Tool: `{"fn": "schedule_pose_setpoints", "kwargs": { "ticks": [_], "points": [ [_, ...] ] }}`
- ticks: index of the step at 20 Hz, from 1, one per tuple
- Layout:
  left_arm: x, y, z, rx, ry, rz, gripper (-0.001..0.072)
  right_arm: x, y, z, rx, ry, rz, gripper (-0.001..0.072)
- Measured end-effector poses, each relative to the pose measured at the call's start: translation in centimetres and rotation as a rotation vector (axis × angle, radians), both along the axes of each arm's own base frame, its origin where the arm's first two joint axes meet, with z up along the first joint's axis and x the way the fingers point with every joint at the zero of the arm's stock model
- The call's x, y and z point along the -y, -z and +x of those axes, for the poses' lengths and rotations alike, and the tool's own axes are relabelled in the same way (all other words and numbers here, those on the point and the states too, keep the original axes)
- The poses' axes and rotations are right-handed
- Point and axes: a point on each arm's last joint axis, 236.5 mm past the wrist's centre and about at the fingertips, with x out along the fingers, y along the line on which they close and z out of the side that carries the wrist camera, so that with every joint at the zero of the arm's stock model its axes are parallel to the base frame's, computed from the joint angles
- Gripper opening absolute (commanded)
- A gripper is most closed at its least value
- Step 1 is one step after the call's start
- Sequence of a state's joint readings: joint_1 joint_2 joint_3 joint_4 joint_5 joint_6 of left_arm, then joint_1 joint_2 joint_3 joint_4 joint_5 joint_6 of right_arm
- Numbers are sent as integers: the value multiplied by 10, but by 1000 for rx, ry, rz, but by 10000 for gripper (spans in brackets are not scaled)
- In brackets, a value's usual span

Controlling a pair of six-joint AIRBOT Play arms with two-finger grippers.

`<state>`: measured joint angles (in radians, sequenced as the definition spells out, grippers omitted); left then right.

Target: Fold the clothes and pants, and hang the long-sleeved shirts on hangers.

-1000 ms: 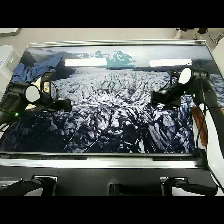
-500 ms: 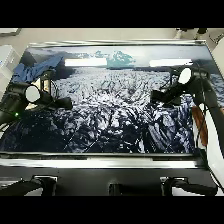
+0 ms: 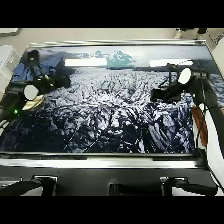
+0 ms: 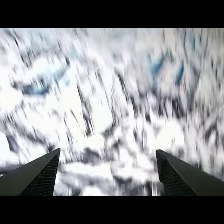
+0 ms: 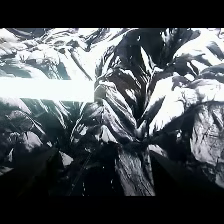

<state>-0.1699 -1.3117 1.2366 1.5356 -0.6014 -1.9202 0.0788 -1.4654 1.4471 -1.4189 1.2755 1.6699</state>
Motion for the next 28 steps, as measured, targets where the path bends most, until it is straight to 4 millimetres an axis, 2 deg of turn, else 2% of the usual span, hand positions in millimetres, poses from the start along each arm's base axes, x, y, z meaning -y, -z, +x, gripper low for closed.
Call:
{"fn": "schedule_pose_setpoints", "kwargs": {
  "ticks": [1, 3, 4, 6, 9, 11, 13, 14, 16, 21, 22, 24, 25, 26, 28],
  "points": [
    [-25, -3, 12, 25, -80, -45, 715, 0, 0, 1, 5, -6, -1, 631],
    [-100, 5, 26, 17, -323, -220, 715, 0, -1, 3, 15, -16, -4, 631],
    [-138, 13, 25, -4, -442, -317, 715, 0, -1, 3, 17, -17, -4, 630],
    [-212, 33, 7, -64, -643, -475, 715, 0, -1, 4, 21, -23, -6, 630],
    [-284, 59, -28, -118, -812, -584, 715, -1, -1, 4, 24, -25, -5, 630],
    [-310, 79, -44, -143, -879, -629, 715, -2, -2, 5, 25, -27, 2, 630],
    [-320, 102, -48, -169, -905, -667, 715, -5, -2, 5, 25, -26, 13, 630],
    [-322, 110, -44, -166, -902, -687, 715, -6, -2, 4, 25, -27, 19, 630],
    [-317, 126, -29, -164, -870, -727, 715, -9, -3, 4, 24, -26, 33, 630],
    [-308, 144, 21, -116, -799, -789, 714, -16, -3, 0, 6, -23, 67, 630],
    [-308, 148, 27, -113, -795, -795, 681, -18, -3, -2, -5, -18, 75, 630],
    [-308, 154, 36, -111, -793, -809, 230, -20, -2, -8, -31, -19, 83, 630],
    [-305, 158, 37, -122, -789, -820, 97, -20, -2, -11, -46, -18, 86, 630],
    [-302, 160, 38, -135, -775, -827, 22, -21, -1, -15, -62, -21, 88, 631],
    [-291, 158, 39, -150, -714, -818, 19, -21, 0, -22, -94, -25, 89, 631]
  ]
}}
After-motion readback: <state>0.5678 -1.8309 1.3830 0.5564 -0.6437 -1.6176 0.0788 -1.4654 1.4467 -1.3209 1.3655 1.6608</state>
